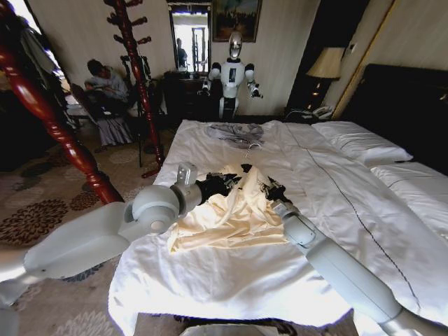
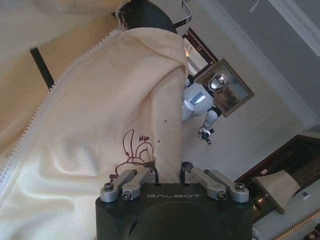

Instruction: Pick up the clothes from the bed and hang them on the clothes hanger.

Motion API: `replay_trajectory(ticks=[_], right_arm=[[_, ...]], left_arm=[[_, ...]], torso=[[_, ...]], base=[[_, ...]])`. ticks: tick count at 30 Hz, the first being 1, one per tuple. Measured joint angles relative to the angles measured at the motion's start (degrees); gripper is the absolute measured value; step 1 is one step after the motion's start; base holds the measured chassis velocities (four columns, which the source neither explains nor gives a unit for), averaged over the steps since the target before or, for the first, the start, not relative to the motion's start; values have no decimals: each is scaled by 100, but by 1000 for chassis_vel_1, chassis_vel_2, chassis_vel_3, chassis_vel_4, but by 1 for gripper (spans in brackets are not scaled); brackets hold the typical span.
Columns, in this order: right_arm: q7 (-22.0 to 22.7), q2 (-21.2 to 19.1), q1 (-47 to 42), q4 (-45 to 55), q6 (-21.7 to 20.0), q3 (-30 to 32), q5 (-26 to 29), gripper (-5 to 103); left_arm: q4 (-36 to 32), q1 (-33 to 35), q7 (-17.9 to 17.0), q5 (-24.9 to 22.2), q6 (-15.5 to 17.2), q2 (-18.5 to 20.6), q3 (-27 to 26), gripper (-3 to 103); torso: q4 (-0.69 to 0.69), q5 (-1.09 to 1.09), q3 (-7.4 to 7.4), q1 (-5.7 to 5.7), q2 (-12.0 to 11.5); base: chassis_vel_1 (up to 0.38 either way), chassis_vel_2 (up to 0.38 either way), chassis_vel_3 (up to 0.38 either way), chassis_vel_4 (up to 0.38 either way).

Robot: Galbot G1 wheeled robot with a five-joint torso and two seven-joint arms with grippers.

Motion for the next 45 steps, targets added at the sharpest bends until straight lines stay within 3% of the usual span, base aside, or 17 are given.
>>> replay_trajectory(ticks=[6,8,9,11,14,17,19,20,22,25,28,31,36,45], right_arm=[[6,-1,-50,-12,132,135,-51,20],[8,-2,-71,-12,153,164,-64,20],[9,-8,-104,2,182,197,-85,20],[6,-56,-200,70,278,277,-186,20],[-2,-94,-272,116,361,329,-291,20],[-6,-106,-323,158,551,371,-521,20],[-6,-106,-339,171,617,386,-612,20],[-6,-104,-385,201,768,437,-803,20],[-6,-101,-413,218,833,466,-877,20],[-4,-57,-570,262,1124,637,-1090,20],[-4,-35,-623,289,1200,707,-1120,20],[-21,-87,-712,361,1331,814,-1180,20],[-66,-127,-933,462,1484,1012,-1332,20],[-143,-30,-1179,497,1827,1102,-1585,20]], left_arm=[[-386,632,176,260,65,414,-515,61],[-448,776,205,329,66,510,-638,61],[-510,916,242,385,61,615,-758,67],[-623,1257,306,493,-5,924,-1046,78],[-631,1370,402,535,-77,1140,-1270,84],[-439,1326,789,562,-344,1400,-1418,98],[-359,1308,979,594,-447,1476,-1418,99],[-189,1301,1364,735,-693,1600,-1415,100],[-128,1306,1486,792,-774,1628,-1414,100],[148,1391,1934,931,-1079,1671,-1395,100],[263,1406,2095,1103,-1170,1683,-1330,100],[483,1375,2324,1733,-1303,1687,-1099,100],[737,1354,2592,2090,-1464,1674,-908,100],[1053,1237,3043,2185,-1714,1634,-598,100]], torso=[[-2,2,0,0,0],[0,1,0,0,0],[0,1,0,0,0],[2,-1,0,-1,0],[0,1,0,-1,0],[-1,1,0,0,0],[-1,1,0,0,0],[1,2,0,0,0],[1,1,0,0,0],[-2,1,0,0,0],[-1,3,0,0,0],[0,-1,0,0,0],[-2,2,0,0,0],[-1,2,0,1,0]], base=[[0,0,0,0],[0,0,0,0],[0,0,0,0],[0,0,0,0],[0,0,0,0],[0,0,0,0],[0,0,0,0],[0,0,0,0],[0,0,0,0],[0,0,0,0],[0,0,0,0],[0,0,0,0],[0,0,0,0],[0,0,0,0]])
